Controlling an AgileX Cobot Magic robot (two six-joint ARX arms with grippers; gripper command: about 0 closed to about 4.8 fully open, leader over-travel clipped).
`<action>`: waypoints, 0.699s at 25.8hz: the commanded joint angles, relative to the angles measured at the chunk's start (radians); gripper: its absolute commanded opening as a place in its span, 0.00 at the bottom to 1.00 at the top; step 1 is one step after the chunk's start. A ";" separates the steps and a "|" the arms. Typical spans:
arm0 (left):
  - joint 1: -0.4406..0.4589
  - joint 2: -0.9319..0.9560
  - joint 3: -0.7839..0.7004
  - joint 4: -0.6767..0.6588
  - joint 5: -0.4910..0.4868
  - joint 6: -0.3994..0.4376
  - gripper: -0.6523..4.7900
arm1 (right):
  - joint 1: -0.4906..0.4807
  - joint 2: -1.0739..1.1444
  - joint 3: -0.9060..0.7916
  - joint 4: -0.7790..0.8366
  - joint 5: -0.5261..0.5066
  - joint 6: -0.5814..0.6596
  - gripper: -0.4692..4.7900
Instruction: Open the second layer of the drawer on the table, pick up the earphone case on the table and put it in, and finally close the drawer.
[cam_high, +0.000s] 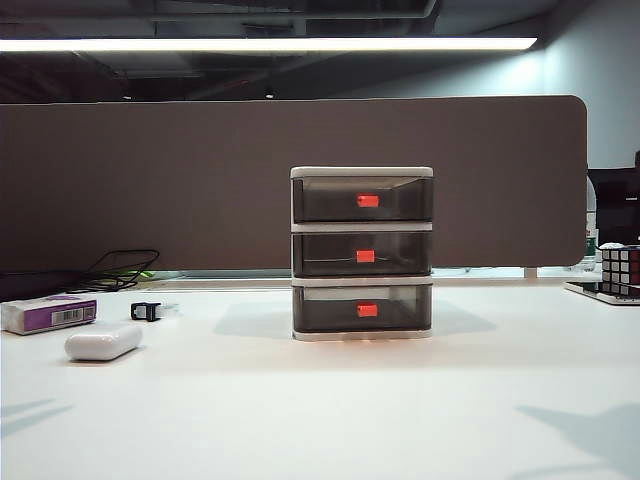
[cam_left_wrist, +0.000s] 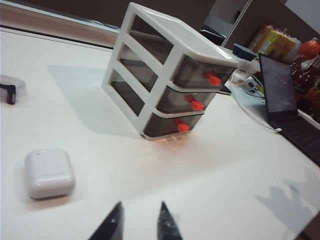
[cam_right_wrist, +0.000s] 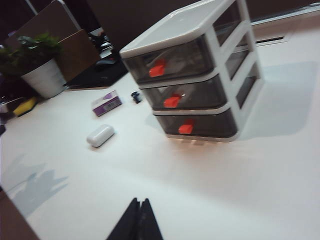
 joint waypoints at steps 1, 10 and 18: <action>-0.064 0.000 0.003 0.010 -0.006 -0.025 0.29 | 0.005 -0.002 0.000 0.016 -0.058 0.008 0.08; -0.503 0.000 0.002 0.044 -0.459 -0.021 0.56 | 0.101 0.001 0.054 0.014 0.054 0.000 0.08; -0.687 0.000 0.002 0.058 -0.650 -0.033 0.58 | 0.178 0.002 0.060 0.016 0.109 0.000 0.08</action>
